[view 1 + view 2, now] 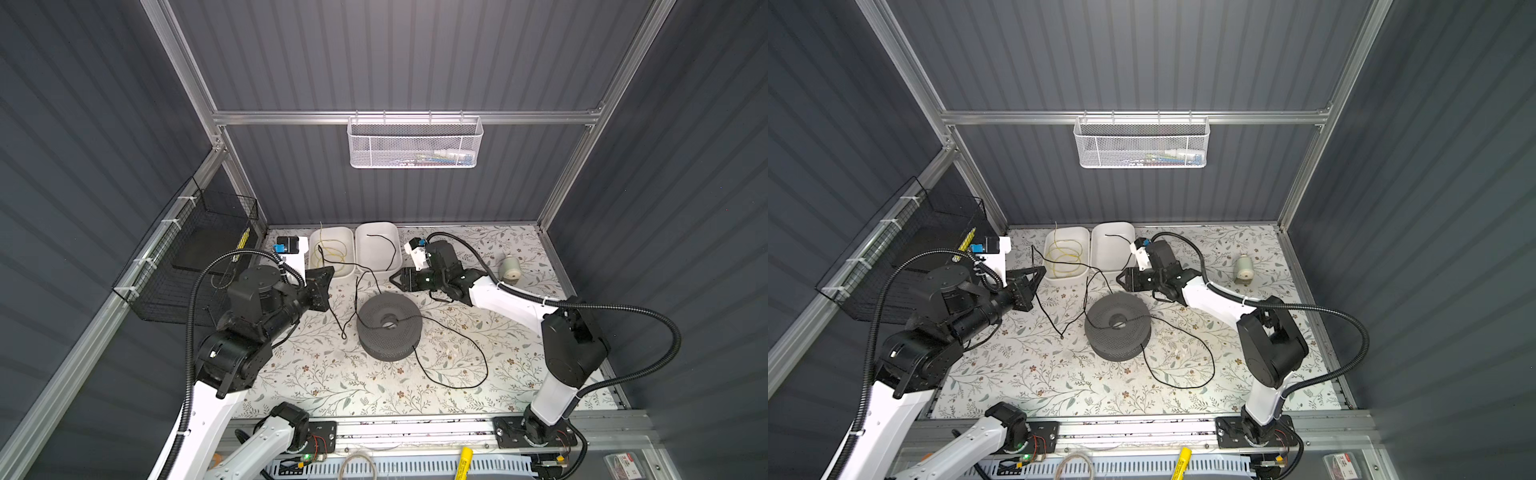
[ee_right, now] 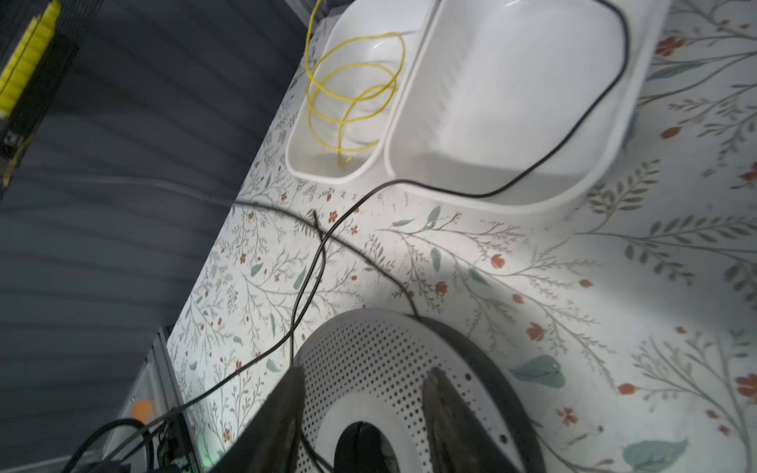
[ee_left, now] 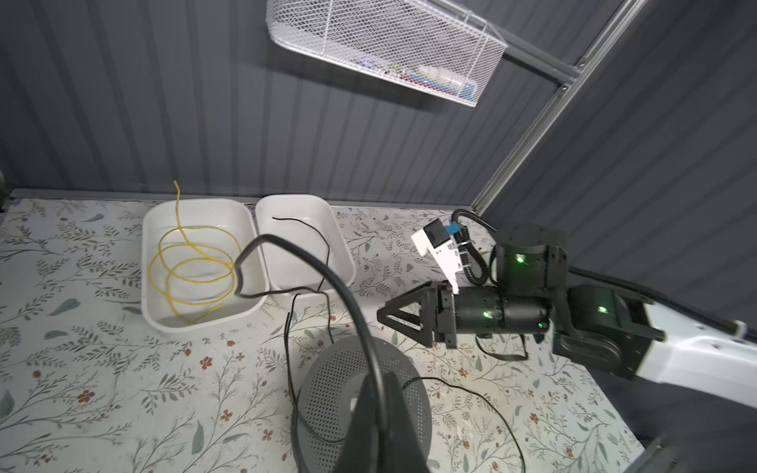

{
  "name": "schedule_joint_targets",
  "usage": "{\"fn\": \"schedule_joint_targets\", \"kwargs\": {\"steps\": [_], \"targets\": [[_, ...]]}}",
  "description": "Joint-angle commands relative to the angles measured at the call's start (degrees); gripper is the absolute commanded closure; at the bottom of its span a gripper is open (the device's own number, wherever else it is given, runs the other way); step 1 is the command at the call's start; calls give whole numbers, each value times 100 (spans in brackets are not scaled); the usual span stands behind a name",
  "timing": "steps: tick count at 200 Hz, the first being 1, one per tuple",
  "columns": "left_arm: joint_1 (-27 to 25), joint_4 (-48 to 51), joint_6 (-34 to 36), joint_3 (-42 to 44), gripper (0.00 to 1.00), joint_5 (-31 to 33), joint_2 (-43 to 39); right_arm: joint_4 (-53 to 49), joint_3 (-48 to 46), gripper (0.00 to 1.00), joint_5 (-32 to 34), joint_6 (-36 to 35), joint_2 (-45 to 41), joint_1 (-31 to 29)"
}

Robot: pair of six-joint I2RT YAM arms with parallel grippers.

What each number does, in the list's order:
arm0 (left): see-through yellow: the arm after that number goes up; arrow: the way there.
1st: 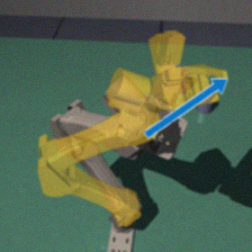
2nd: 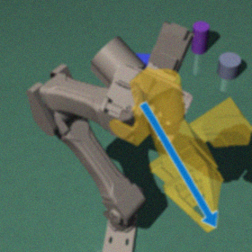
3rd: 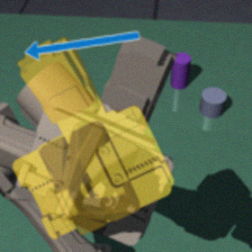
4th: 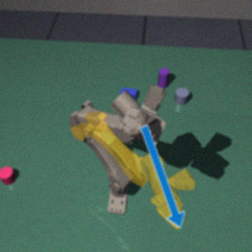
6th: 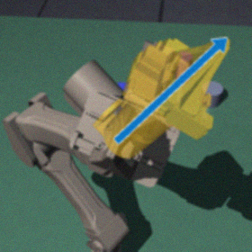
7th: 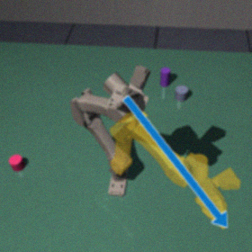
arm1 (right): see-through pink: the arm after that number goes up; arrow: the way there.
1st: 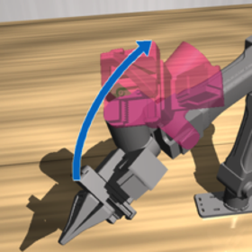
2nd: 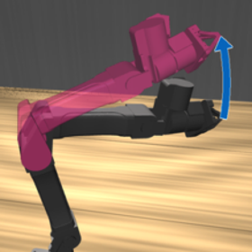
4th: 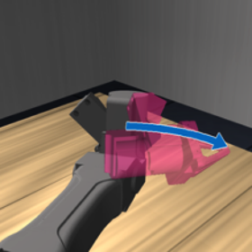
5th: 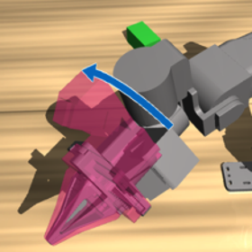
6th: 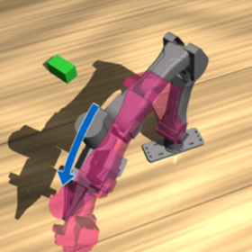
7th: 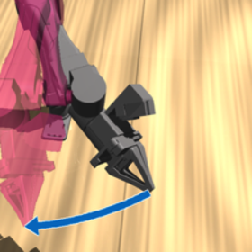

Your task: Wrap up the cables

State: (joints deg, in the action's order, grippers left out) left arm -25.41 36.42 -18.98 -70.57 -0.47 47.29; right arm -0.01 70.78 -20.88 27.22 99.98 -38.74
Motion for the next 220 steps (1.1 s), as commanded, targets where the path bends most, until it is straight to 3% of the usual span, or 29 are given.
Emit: {"fn": "schedule_joint_targets", "kwargs": {"steps": [1,34,57,74,107,168,220], "targets": [[18,-188,161,131,100,316,94,2,-87,53,102,-378,-121,-604],[19,-540,271,-80,100,501,500,-97,362,53,545,-725,527,-1167],[23,-620,545,-656,100,486,850,-295,811,51,739,-885,887,-1179],[23,-617,673,-1243,100,128,1146,-377,1022,49,981,-969,1036,-1141],[19,-507,826,-1847,100,-108,1532,-264,1399,45,1039,-489,1408,-853],[19,-573,767,-1501,100,-284,1468,-788,2576,49,1014,210,2265,-749],[18,-547,801,-1253,100,-131,1269,-807,2777,53,819,667,2632,-766]]}}
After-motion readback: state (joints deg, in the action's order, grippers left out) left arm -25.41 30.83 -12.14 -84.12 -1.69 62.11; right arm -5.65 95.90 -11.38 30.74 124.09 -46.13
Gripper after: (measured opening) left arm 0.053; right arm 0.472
